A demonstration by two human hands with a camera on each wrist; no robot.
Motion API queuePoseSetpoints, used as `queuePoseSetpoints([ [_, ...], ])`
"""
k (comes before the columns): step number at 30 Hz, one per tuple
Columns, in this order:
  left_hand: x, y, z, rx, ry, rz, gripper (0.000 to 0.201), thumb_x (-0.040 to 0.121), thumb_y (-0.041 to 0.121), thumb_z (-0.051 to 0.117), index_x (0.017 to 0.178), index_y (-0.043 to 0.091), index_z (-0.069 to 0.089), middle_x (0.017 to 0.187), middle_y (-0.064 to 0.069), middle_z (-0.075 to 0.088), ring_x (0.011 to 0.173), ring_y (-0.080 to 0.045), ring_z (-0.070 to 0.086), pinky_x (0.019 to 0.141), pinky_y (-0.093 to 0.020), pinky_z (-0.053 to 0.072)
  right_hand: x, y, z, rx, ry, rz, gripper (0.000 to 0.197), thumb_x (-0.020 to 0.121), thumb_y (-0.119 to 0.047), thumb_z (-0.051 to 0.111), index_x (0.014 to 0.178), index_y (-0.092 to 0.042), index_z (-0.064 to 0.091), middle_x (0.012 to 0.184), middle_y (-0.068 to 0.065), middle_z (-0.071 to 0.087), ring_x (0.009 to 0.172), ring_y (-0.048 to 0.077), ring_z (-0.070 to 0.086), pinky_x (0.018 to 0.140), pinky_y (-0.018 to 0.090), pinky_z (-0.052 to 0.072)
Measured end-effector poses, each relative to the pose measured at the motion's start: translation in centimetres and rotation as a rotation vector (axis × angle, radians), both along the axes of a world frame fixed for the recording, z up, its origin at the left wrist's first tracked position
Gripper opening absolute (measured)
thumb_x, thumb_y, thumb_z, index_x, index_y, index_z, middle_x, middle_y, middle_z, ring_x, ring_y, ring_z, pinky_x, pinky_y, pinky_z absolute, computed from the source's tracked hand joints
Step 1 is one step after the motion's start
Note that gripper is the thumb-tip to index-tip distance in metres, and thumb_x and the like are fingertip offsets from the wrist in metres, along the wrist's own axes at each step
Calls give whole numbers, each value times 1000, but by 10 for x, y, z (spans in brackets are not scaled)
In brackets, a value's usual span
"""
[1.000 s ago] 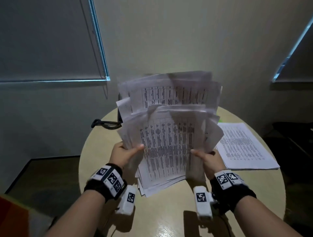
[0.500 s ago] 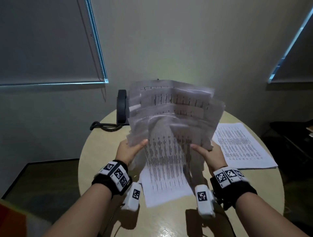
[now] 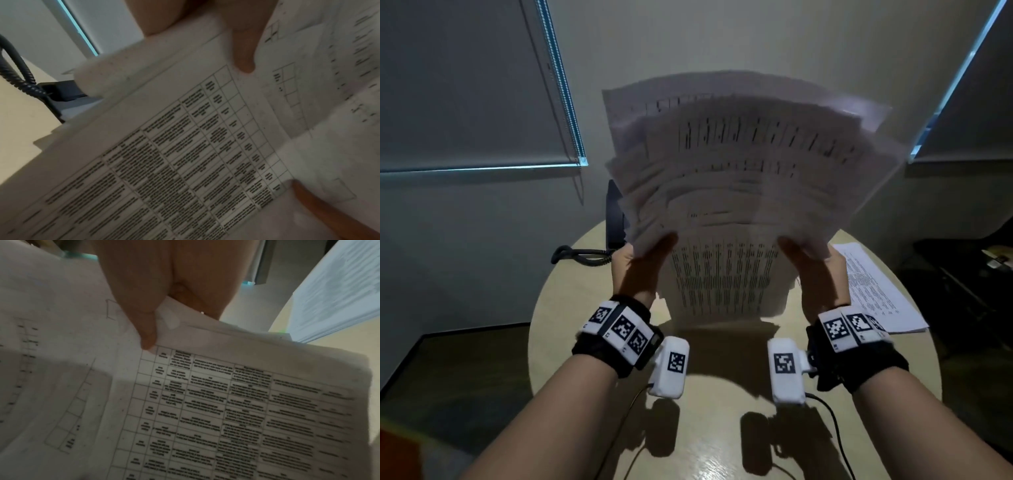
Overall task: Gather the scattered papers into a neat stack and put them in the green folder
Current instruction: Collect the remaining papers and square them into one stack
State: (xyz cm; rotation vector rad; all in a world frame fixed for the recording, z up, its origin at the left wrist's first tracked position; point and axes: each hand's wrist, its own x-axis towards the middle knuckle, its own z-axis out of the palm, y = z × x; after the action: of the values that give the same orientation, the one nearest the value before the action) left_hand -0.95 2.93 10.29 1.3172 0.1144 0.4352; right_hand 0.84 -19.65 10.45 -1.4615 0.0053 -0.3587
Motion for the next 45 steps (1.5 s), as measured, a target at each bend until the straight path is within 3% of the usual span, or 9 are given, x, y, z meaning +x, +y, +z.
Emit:
queuePoseSetpoints([
  [9, -1, 1, -41, 7, 182, 9, 39, 71, 34, 78, 96, 6, 67, 77, -17, 61, 64, -23, 57, 42, -21, 44, -6, 0, -45, -37, 175, -36, 13, 80, -22, 73, 91, -22, 65, 103, 4, 69, 100, 20, 63, 90, 33, 47],
  [14, 12, -1, -37, 68, 191, -71, 16, 79, 17, 72, 93, 19, 66, 83, 8, 68, 82, -11, 64, 70, -18, 51, 2, -1, -33, 58, 172, -3, 21, 81, -26, 71, 101, -19, 66, 90, -11, 68, 86, 1, 62, 70, 15, 46],
  [17, 18, -4, -44, 174, 181, -127, 20, 78, 16, 74, 90, 29, 64, 84, 20, 67, 83, 1, 65, 69, -12, 50, 8, -1, -39, 41, 210, 4, 42, 80, -19, 72, 120, -9, 60, 106, 3, 67, 96, 14, 62, 88, 28, 49],
  [23, 26, -11, -41, 19, 273, -88, 14, 76, 26, 75, 82, 18, 67, 86, -3, 71, 91, -24, 66, 81, -39, 51, 9, 4, -43, -24, 221, 27, 15, 80, -22, 73, 95, -26, 72, 98, 0, 71, 96, 15, 67, 95, 40, 51],
  [26, 22, -8, -33, -7, 190, -61, 8, 75, 25, 77, 80, 22, 73, 82, 4, 76, 85, -11, 71, 80, -28, 57, 4, 4, -35, 107, 211, 38, 31, 80, -21, 72, 108, -8, 69, 92, 2, 74, 83, 7, 71, 77, 24, 56],
  [30, 9, -3, -41, -55, 202, -18, 11, 78, 12, 72, 89, 14, 68, 75, 4, 74, 75, -10, 70, 74, -24, 56, -4, 1, -45, 127, 271, 90, 16, 78, -3, 71, 93, -7, 71, 82, 4, 76, 80, 18, 71, 83, 36, 55],
  [36, 3, -3, -67, -27, 306, -82, 16, 80, 13, 70, 94, 19, 65, 96, -4, 70, 100, -27, 63, 92, -36, 49, -3, 2, -81, 160, 360, 72, 77, 29, -53, 90, 93, -13, 71, 99, 11, 75, 99, 28, 69, 97, 48, 49],
  [41, 1, -9, -58, -111, 260, 14, 25, 82, 17, 69, 104, 6, 66, 93, -6, 70, 94, -27, 65, 87, -35, 53, -7, 8, -57, 121, 355, 40, 10, 73, -17, 78, 80, -17, 70, 88, 6, 73, 97, 29, 68, 97, 49, 49],
  [45, 3, 0, -51, -82, 273, -6, 21, 82, 31, 66, 87, 11, 66, 86, -5, 70, 83, -24, 66, 80, -32, 52, -11, 6, -45, 149, 255, 41, 16, 77, -3, 72, 89, -13, 70, 89, 6, 72, 90, 23, 67, 92, 39, 51],
])
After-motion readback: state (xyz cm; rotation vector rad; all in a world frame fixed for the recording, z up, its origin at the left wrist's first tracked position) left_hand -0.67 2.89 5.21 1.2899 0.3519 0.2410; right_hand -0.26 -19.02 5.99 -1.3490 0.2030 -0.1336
